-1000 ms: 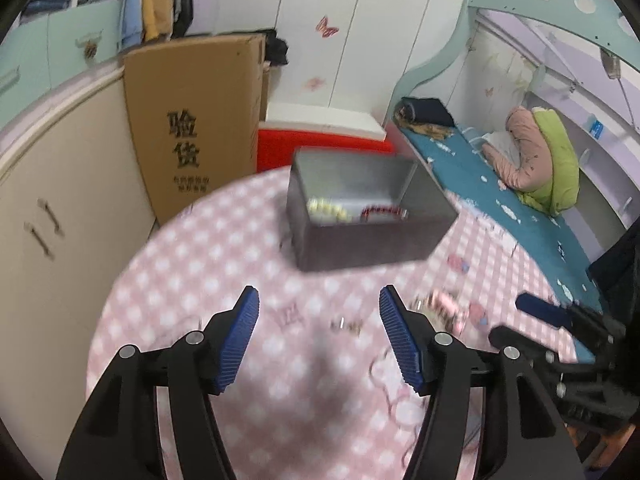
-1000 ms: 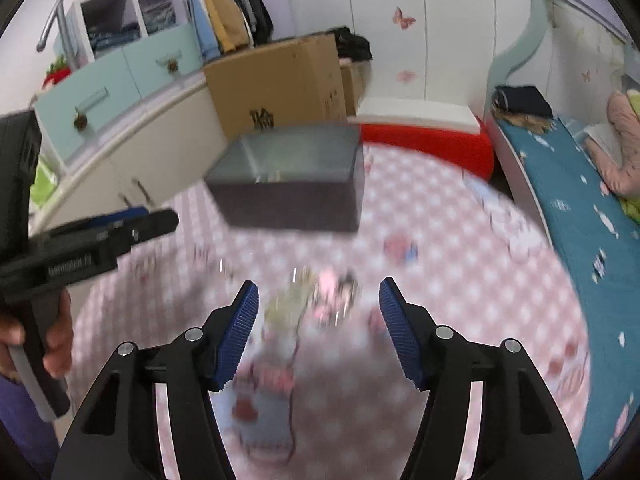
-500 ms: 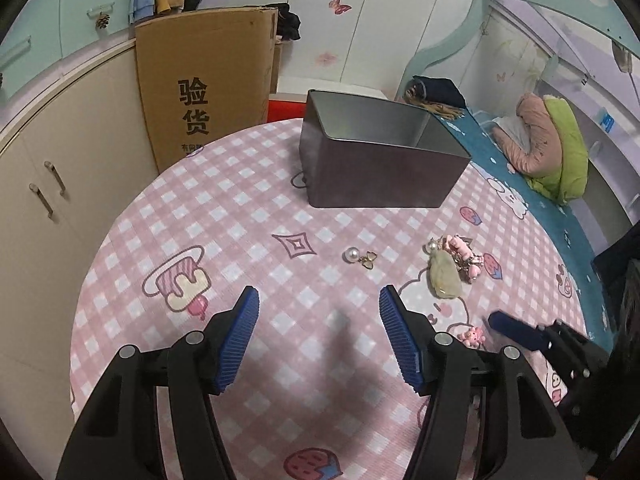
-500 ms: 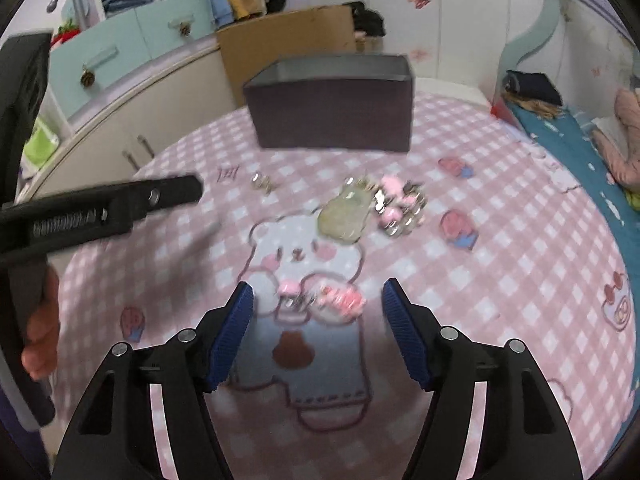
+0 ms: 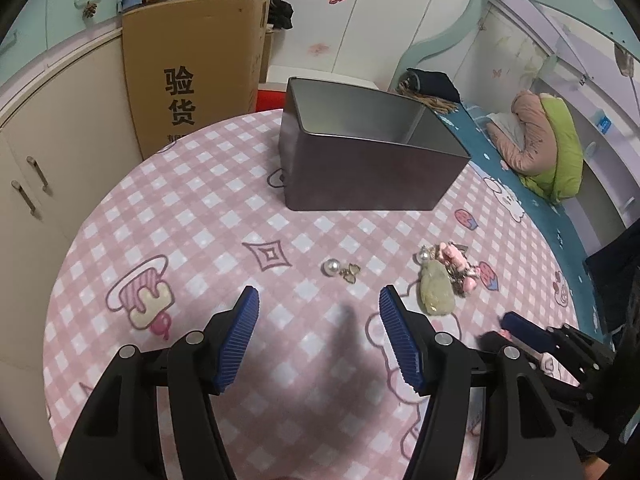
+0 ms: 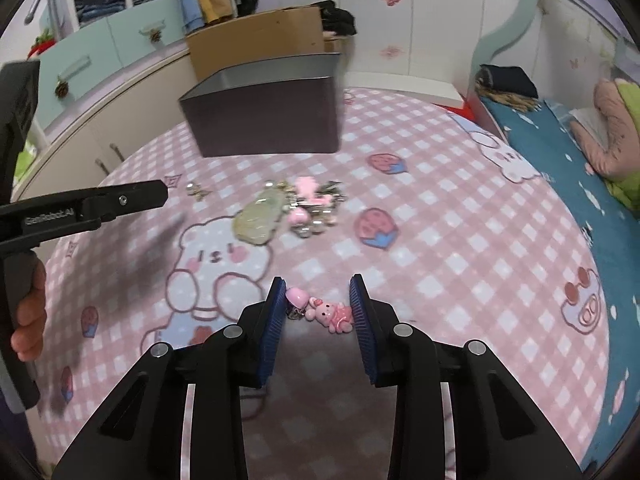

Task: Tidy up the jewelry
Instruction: 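Move the right gripper to the pink bunny charm and close on it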

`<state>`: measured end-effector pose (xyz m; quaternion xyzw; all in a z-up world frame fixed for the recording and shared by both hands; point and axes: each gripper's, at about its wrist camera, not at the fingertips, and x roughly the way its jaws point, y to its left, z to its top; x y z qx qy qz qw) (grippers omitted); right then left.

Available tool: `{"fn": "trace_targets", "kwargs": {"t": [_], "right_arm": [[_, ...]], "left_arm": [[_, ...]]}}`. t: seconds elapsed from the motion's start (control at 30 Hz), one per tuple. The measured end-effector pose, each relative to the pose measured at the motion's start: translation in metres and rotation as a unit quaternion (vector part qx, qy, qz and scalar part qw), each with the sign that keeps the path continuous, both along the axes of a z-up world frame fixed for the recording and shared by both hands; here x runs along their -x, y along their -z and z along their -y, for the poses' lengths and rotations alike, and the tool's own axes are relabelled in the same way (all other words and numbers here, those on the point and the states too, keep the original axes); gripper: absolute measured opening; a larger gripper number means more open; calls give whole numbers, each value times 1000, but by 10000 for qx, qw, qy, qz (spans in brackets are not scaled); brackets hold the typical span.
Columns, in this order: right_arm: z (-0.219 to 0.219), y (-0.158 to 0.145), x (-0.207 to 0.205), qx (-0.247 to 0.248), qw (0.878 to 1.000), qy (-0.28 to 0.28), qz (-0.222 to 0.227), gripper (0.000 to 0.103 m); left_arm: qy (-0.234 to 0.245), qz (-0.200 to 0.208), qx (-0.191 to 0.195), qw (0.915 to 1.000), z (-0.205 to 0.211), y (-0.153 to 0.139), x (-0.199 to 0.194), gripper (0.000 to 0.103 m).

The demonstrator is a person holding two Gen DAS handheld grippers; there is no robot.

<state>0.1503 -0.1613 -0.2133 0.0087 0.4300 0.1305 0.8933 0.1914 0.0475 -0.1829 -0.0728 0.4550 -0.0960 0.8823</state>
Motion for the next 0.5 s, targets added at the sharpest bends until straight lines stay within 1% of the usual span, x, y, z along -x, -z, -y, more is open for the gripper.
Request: {"fn": "trace_targets", "kwargs": {"t": [0.13,0.2,0.27,0.33,0.4,0.43,0.5], "right_arm": [[7,-2,-1,-93,9999,42,19,31],[9,-3,-2,-139,9999,33,12,30],[11,-3,-2,-173,9998,48,10,30],[12,-3,-3,-212,9998,45,-7,30],[13,-3,-3,-223,9997,60,-4,30],[13,-3,-4,-253,9997,66,-15,30],[15,-3,-5,-299,9995,76,-28,30]], "left_arm": [[-19,-78,-4,10000,6,7,-16,60],[-52,-131,-86,9999,9,11,-23,60],[-45,-75,-182,9998,12,13,-26,60],[23,-92,-282,9996,16,13,-27,55],[57,-91,-348,9993,17,13,-26,44],[55,-75,-407,9991,18,13,-26,34],[97,-40,-407,9991,19,13,-25,30]]}}
